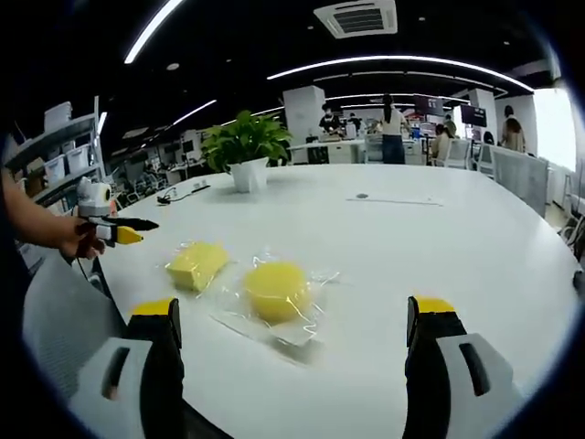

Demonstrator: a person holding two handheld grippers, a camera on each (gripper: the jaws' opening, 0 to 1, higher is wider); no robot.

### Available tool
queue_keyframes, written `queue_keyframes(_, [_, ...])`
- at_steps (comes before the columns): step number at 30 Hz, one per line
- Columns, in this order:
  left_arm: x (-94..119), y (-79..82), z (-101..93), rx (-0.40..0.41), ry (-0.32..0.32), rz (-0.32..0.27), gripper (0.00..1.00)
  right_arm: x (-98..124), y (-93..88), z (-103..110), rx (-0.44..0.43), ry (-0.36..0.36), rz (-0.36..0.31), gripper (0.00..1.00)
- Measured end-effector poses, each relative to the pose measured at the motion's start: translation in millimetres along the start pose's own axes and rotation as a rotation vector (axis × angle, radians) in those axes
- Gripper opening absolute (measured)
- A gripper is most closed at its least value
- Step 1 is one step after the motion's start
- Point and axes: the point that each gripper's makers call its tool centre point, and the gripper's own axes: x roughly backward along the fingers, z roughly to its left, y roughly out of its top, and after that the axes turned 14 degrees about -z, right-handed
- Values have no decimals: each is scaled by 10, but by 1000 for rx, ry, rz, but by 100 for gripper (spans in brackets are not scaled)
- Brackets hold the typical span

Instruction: Compare the silicone blocks by pressing each to a similar depth, holding the contact briefly, and releasing to observe deformation and rebound differences across the visible hardness samples.

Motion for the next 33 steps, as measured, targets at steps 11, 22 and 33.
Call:
queue_keyframes(11, [254, 89, -113, 13, 8, -29, 100, 18, -23, 15, 11, 2, 12, 96])
queue_keyframes(22, [483, 87, -153, 41, 25, -43, 100, 33, -37, -1, 15, -11, 26, 96])
queue_keyframes(33, [524, 108, -118, 60, 53, -69, 100, 45, -69, -17, 13, -21, 42, 96])
